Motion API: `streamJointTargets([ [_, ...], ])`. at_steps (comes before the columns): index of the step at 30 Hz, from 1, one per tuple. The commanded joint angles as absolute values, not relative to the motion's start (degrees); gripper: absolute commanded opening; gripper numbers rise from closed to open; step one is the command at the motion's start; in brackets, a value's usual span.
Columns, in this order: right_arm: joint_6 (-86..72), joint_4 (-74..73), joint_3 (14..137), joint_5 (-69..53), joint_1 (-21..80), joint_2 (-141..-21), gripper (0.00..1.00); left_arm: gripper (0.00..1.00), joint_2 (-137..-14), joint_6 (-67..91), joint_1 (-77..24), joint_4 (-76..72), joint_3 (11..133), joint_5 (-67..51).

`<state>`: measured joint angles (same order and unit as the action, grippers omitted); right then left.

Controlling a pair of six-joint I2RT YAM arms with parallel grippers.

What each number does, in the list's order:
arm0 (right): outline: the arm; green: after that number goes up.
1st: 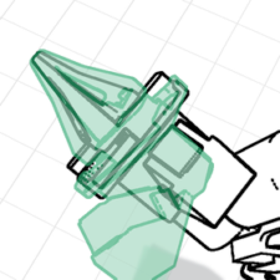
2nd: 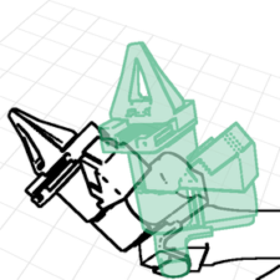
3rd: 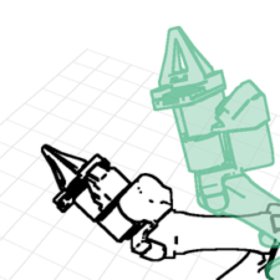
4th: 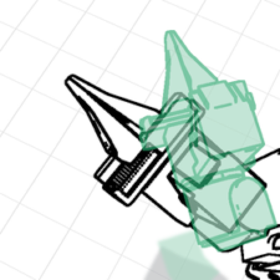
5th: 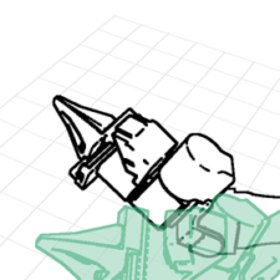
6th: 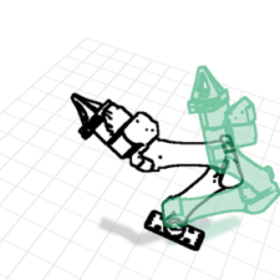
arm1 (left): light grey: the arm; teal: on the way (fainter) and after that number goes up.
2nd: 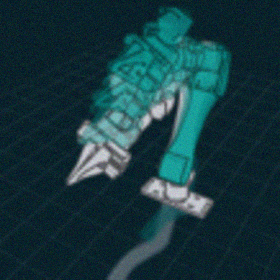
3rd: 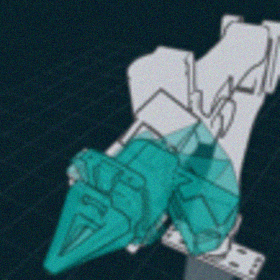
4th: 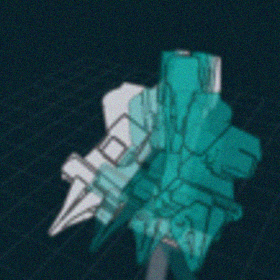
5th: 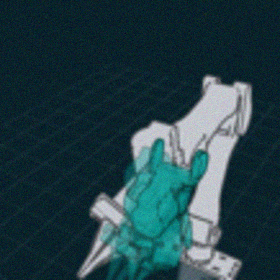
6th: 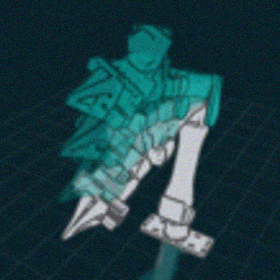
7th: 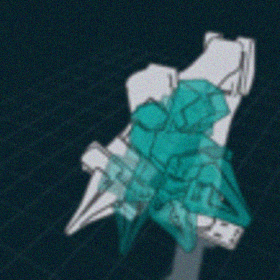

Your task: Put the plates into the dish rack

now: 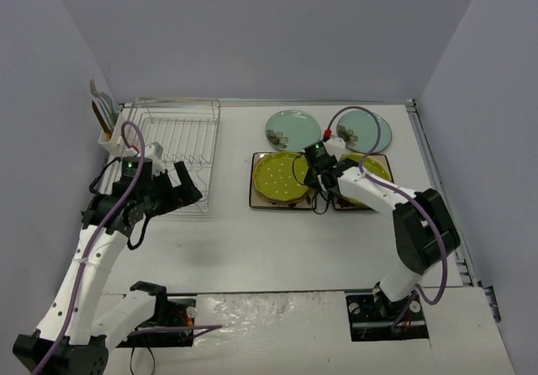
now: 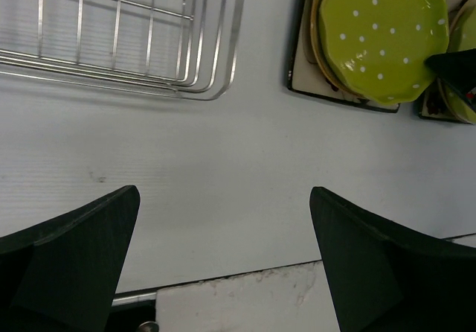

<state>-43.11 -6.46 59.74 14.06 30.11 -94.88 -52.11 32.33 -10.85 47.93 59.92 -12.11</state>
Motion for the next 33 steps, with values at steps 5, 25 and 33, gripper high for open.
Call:
streamJointTargets([
  [5,-46.04,-9.10,65.04,13.67,30.35,-87.05,0.00,0.97,-58.70,48.55,-21.72,34.22,61.29,-10.91],
  [25,-54.84,-10.91,61.12,1.72,30.23,-83.02,0.00,0.97,-83.79,74.25,-36.40,21.68,64.20,-5.75],
  [33,-56.08,-10.99,59.75,0.62,30.23,-81.38,0.00,0.97,-89.76,77.62,-37.18,18.00,65.13,-6.53],
])
